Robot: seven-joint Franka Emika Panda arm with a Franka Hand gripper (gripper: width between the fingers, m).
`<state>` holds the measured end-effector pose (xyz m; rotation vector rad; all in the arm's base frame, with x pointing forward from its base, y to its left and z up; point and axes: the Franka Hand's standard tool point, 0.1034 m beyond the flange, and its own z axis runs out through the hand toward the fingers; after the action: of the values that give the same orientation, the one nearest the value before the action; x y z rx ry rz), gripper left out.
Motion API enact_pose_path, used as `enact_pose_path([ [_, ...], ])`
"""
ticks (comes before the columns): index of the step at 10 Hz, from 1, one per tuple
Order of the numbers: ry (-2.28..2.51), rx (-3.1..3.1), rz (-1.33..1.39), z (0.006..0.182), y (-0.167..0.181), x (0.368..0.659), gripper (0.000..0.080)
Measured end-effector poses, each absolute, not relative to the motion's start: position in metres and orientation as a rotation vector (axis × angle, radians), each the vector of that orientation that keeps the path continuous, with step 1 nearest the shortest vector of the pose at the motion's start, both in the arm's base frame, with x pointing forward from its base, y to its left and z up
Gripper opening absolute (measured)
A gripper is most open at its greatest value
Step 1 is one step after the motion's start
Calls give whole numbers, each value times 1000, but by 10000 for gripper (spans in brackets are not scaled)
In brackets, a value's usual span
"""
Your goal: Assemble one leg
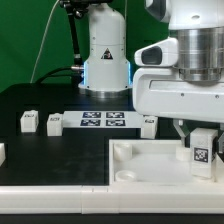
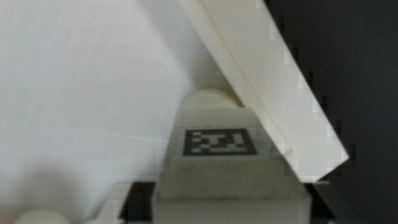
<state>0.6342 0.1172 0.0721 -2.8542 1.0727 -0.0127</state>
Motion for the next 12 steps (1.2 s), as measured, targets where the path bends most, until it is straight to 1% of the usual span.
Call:
enact_pose_path([
  [3,1228,-2788,6,72,117,635,291],
  [5,1143,-2823,1,72,117,635,299],
  [6,1081,-2848,-2,72,118,635,466],
  [7,970,-2887,-9,72,118,635,600],
  [8,786,-2945,-17,71,117,635,600],
  [9,634,-2988,-25,71,119,634,641],
  [12,39,-3087,-49,73,122,635,649],
])
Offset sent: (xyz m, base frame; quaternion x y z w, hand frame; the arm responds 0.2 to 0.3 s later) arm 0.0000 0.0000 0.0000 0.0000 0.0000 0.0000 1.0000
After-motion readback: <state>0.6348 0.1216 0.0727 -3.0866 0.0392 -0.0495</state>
